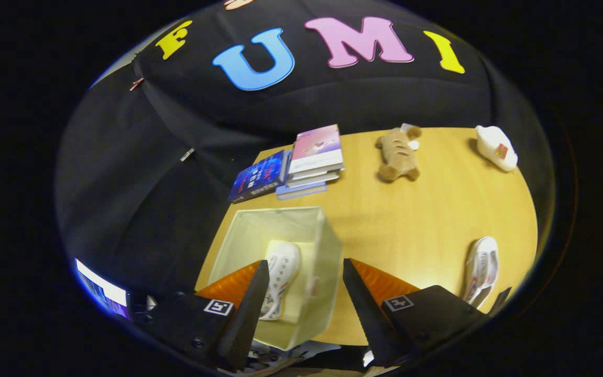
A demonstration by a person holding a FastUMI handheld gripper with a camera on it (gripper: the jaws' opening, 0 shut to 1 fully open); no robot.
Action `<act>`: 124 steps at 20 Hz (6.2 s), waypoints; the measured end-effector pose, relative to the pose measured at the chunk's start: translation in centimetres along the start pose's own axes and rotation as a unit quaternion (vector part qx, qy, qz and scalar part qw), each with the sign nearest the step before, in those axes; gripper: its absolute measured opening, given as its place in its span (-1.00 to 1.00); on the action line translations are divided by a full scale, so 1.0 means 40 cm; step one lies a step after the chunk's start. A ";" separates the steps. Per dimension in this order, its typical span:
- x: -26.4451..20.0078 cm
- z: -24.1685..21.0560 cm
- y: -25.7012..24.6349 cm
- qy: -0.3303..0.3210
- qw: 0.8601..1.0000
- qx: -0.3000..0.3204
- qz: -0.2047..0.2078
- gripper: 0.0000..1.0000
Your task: Open the storage box then place both shoes into the box .Put the left shoe in first, then the right shoe, with the right side of both shoes facing outward in a uniform manner.
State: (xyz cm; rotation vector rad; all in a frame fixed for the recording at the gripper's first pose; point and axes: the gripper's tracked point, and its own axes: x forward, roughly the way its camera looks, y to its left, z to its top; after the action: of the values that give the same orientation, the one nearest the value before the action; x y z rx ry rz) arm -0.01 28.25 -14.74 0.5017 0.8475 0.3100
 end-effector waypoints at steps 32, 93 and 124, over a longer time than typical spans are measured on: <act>0.014 -0.324 -0.930 0.016 0.968 -0.039 -0.246 0.19; 0.172 -0.094 0.117 0.022 0.992 -0.089 -0.084 1.00; -0.408 0.285 -0.401 -0.286 0.949 -0.116 -0.070 0.98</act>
State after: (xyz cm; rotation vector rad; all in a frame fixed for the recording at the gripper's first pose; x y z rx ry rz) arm -0.42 4.01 -6.66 0.2830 0.2723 0.1177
